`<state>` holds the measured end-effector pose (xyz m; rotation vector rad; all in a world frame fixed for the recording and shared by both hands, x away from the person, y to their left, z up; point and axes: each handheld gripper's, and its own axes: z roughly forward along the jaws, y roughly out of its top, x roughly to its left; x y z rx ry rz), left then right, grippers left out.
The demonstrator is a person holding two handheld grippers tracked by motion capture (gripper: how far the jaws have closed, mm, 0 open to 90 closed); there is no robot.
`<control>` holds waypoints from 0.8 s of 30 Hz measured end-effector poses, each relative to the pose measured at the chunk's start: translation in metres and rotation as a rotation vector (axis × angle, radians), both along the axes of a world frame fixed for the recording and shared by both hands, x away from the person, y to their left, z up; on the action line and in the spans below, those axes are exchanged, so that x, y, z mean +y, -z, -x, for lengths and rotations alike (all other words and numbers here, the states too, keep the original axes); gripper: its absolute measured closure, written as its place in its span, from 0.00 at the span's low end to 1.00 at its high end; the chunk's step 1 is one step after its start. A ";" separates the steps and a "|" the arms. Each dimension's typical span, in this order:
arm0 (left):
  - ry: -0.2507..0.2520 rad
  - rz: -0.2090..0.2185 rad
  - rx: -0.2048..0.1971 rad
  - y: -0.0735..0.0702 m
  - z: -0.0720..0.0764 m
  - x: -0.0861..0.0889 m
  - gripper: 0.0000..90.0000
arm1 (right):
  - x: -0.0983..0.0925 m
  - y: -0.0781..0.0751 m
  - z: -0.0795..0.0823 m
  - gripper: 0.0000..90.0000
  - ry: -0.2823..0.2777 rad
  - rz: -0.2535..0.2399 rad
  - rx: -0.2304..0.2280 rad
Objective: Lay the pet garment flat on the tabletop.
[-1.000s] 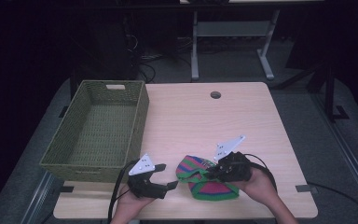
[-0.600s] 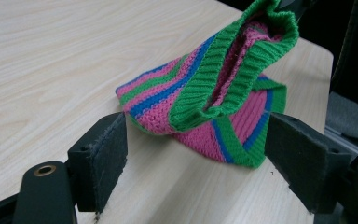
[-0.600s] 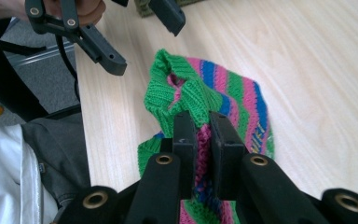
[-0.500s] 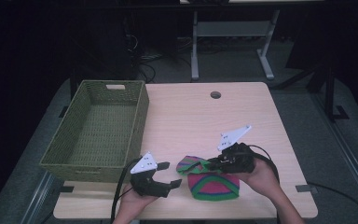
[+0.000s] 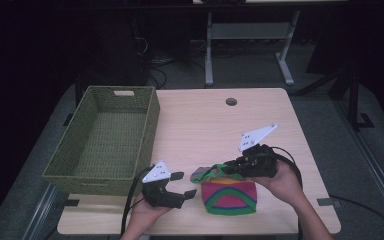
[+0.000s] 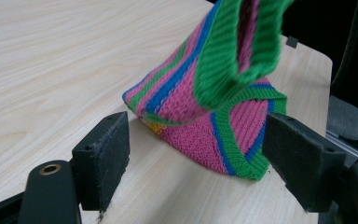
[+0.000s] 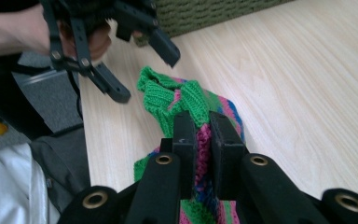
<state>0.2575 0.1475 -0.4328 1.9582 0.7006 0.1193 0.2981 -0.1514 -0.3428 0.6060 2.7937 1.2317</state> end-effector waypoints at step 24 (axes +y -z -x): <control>0.069 0.023 -0.054 0.011 -0.022 -0.018 0.50 | -0.014 -0.015 -0.006 0.91 0.008 -0.045 0.018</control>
